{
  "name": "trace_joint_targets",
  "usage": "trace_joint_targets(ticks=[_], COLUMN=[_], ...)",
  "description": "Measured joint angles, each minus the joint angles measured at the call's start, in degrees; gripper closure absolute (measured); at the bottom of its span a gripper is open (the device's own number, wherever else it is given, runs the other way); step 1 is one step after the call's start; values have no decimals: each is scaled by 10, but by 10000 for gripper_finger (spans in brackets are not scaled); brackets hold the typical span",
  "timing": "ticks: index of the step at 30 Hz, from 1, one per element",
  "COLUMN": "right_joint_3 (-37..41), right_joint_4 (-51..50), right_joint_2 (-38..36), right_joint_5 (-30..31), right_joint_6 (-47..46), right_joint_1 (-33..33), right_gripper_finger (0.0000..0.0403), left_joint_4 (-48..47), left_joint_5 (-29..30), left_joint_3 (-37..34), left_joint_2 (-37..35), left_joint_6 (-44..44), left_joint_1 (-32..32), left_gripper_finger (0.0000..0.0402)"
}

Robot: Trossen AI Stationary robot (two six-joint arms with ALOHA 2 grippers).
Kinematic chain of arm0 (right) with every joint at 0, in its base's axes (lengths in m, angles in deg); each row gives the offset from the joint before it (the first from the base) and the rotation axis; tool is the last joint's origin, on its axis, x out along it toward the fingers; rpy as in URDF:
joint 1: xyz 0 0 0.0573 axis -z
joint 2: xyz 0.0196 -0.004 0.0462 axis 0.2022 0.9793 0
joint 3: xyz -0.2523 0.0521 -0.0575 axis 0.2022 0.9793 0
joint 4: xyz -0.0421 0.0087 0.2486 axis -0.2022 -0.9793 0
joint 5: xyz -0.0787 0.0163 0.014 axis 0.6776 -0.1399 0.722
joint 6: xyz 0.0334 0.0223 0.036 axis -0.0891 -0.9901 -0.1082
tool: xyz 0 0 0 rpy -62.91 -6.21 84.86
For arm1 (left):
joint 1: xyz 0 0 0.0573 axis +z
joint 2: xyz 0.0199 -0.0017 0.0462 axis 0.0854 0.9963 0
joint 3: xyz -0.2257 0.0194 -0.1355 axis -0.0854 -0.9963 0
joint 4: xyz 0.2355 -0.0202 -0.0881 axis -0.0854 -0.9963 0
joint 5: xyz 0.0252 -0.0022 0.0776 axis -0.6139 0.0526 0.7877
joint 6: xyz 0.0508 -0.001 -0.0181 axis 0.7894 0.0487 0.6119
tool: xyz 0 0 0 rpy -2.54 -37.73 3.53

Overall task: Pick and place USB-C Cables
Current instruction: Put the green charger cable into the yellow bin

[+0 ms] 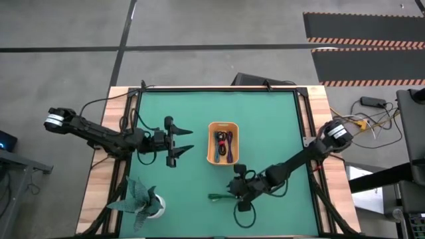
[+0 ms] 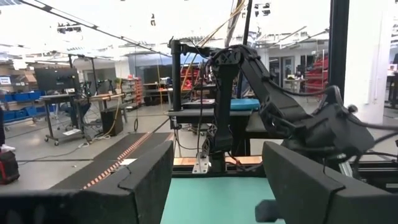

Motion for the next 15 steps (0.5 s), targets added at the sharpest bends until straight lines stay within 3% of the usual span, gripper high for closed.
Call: trace_joint_targets(ticks=[15], right_joint_3=[-22], right_joint_4=[-10], right_joint_2=[66], right_joint_5=[-15], right_joint_6=[-26], right_joint_1=[-17], right_gripper_finger=[217], left_joint_4=[13], left_joint_5=[0], left_joint_3=[2], left_joint_2=[0], left_joint_6=[0], left_joint_1=[0], left_gripper_finger=[171])
